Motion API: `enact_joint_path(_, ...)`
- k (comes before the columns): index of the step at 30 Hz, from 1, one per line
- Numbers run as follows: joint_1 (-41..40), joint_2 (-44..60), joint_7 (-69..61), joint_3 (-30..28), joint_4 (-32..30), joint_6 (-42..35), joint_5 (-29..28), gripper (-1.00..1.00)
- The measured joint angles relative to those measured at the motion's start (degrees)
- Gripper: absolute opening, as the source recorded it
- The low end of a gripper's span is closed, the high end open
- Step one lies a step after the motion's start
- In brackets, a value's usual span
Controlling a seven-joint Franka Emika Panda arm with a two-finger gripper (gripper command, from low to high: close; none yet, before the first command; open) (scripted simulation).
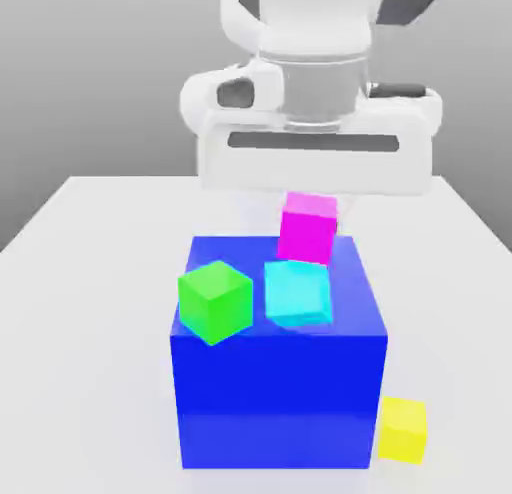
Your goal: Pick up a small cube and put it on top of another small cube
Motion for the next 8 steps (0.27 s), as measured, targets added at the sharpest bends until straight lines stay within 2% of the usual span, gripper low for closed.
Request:
enact_joint_path(4,-1.64,2.04,1.23,-0.99,-4.45,7.59,-0.7,-1.0)
enact_joint_path(5,-1.73,2.71,1.24,-1.01,-5.49,9.34,-0.7,1.0)
enact_joint_path(8,-1.73,2.71,1.23,-1.01,-5.49,9.34,-0.69,1.0)
